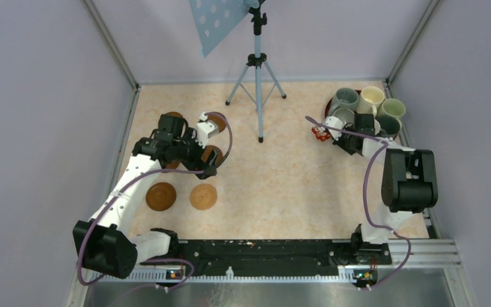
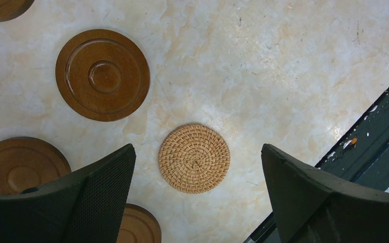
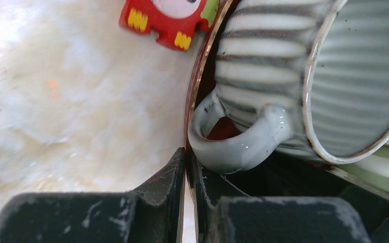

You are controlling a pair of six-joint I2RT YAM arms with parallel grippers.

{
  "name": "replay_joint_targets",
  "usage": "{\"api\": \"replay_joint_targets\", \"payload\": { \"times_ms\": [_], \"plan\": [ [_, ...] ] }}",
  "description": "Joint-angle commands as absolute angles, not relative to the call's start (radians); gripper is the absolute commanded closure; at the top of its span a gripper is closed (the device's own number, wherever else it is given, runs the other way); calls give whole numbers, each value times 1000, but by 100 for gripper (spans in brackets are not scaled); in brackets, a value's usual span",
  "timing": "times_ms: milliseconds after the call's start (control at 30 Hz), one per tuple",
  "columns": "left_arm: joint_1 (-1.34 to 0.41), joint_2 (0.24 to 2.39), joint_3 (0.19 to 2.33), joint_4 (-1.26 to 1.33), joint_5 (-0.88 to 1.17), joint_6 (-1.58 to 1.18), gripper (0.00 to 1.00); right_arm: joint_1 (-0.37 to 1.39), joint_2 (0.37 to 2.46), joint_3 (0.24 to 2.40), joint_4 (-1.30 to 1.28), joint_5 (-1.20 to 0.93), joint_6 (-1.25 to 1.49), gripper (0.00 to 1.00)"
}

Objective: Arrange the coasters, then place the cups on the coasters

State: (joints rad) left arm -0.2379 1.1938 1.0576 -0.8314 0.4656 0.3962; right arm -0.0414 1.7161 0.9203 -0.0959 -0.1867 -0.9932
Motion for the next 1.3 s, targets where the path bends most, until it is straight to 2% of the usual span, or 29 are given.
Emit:
{"api": "replay_joint_targets", "payload": {
  "times_ms": [0, 267, 600, 1267],
  "plan": [
    [-235, 1161, 1076, -808, 463, 365, 1, 20, 1634, 812, -365, -279, -962, 99],
    [-233, 1164, 1094, -797, 474, 320, 1, 156, 1497, 695, -440, -282, -941, 99],
    [-214, 1158, 1131, -795, 412, 268, 1, 359, 1446, 667, -569, -304, -837, 97],
    [-131, 1221, 1168, -769, 453, 181, 1, 827, 1430, 671, -641, -255, -658, 81]
  ]
}}
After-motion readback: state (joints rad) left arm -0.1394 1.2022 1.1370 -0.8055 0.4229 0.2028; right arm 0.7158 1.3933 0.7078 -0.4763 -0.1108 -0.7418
